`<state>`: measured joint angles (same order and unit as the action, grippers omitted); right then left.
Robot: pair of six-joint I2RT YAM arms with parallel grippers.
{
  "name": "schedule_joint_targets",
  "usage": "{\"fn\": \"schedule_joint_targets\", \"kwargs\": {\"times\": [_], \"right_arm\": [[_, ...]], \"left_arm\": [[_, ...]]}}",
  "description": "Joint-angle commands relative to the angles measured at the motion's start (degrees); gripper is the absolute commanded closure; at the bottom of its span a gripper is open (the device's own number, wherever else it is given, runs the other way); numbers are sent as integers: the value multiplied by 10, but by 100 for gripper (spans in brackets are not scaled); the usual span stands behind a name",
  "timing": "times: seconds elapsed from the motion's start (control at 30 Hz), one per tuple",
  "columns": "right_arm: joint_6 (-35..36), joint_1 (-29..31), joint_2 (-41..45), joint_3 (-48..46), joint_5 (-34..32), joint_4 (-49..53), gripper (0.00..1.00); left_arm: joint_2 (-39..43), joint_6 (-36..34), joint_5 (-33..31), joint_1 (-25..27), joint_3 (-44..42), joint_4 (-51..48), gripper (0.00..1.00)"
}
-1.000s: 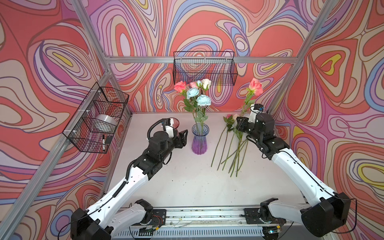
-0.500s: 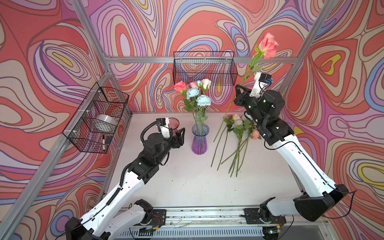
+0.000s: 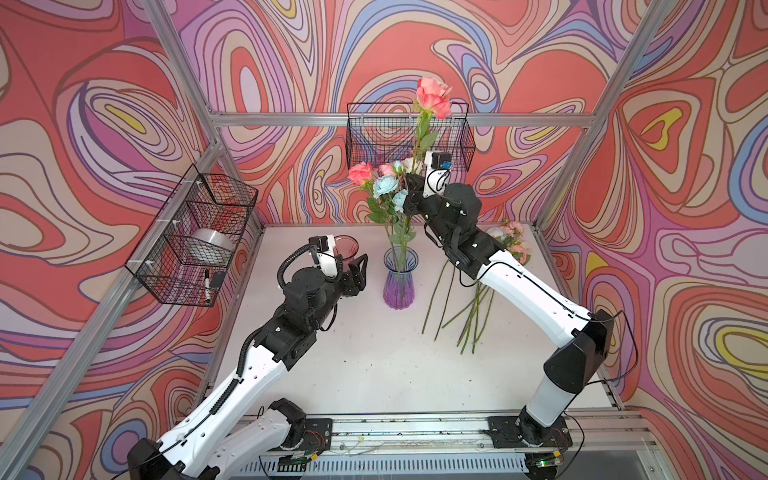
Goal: Arrange the flowers into the vase
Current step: 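Raise the pink rose high and carry it toward the blue-purple vase, then lower the pink rose stem into the blue-purple vase with the right gripper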
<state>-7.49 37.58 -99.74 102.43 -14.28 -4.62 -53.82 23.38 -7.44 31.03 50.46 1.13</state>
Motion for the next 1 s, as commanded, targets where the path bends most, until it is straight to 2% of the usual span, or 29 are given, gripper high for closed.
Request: {"fn": "schedule_joint_targets", "kwargs": {"times": [0.0, 0.23, 0.47, 0.67, 0.8, 0.97], "right_arm": [[24, 0, 6, 7, -10, -44, 100], [-1, 1, 25, 42, 17, 1, 100], [49, 0, 2, 60, -10, -7, 100], [55, 0, -14, 53, -8, -4, 100], [22, 4, 0, -13, 18, -25, 100], [30, 30, 48, -155, 49, -126, 100]], "left_arm": [[0, -2, 3, -1, -5, 11, 27], [-6, -4, 6, -2, -4, 12, 27], [-14, -3, 7, -2, -4, 12, 27], [-12, -7, 0, -2, -4, 9, 27], [-11, -9, 0, -2, -4, 10, 27], [-10, -10, -2, -2, -4, 9, 27]]}}
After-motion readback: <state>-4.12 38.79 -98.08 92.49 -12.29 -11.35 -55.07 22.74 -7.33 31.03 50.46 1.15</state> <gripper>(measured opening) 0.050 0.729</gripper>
